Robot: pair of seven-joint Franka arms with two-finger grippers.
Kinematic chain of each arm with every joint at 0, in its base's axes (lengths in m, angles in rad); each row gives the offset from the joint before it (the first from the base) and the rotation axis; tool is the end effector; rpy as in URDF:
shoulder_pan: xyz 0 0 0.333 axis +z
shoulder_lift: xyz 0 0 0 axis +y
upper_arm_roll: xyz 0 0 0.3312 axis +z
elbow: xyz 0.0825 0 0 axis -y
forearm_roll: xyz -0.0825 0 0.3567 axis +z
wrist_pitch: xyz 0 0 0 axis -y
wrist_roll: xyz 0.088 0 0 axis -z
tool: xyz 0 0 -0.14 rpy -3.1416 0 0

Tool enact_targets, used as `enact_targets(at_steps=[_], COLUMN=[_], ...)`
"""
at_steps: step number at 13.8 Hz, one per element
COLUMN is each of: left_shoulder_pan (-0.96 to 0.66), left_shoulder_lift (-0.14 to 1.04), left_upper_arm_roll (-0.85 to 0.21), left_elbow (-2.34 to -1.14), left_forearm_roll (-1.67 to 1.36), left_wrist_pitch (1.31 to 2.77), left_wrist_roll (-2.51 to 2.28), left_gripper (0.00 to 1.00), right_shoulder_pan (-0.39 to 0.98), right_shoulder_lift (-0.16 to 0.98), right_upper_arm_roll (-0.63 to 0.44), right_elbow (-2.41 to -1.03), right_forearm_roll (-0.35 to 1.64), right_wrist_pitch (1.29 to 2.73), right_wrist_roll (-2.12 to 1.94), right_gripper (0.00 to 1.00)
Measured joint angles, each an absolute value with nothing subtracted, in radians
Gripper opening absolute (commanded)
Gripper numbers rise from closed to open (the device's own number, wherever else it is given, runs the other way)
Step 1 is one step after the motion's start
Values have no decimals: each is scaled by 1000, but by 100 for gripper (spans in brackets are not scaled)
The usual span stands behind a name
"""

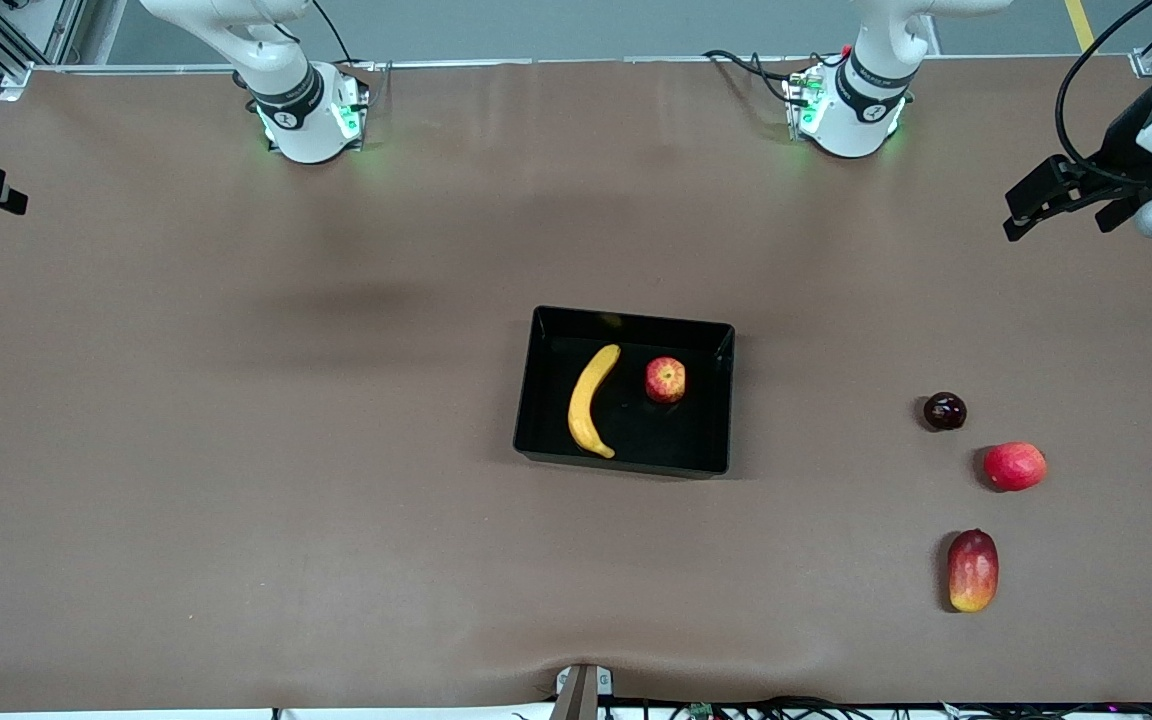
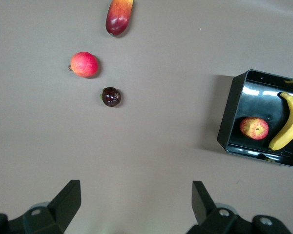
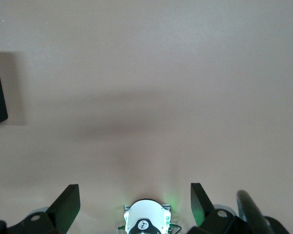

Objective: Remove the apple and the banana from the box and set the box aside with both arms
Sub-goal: 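Reach the left gripper down to the apple in the black tray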

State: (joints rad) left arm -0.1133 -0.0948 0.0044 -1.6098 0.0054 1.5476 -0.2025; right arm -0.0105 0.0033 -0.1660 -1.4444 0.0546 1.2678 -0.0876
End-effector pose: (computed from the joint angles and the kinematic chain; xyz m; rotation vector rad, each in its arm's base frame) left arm 0.4920 -0.0529 0.6357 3.1376 0.1473 0.0518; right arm 0.4829 -0.0771 0.6364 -3.0521 0.1181 0.2623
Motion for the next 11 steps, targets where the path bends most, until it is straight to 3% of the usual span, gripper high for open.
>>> enact_targets(at_steps=[8,11], left_shoulder_pan=[-124,-158], left_shoulder_lift=[-60,13], left_upper_arm_roll=[-7,-94], left_elbow=[-1602,-1615], left_forearm_roll=[5,5], left_wrist_pitch=[1547,1554], left_wrist_roll=[-200,-258], left_gripper=[100,100], right_shoulder_pan=[-10,-10], right_shoulder_lift=[3,3], right_upper_arm_roll=[-172,-181], right_elbow=[-1444,-1444], right_forearm_roll=[56,64], right_wrist_pitch=[1265,1264], right_wrist_roll=[-88,-88], right_gripper=[100,100])
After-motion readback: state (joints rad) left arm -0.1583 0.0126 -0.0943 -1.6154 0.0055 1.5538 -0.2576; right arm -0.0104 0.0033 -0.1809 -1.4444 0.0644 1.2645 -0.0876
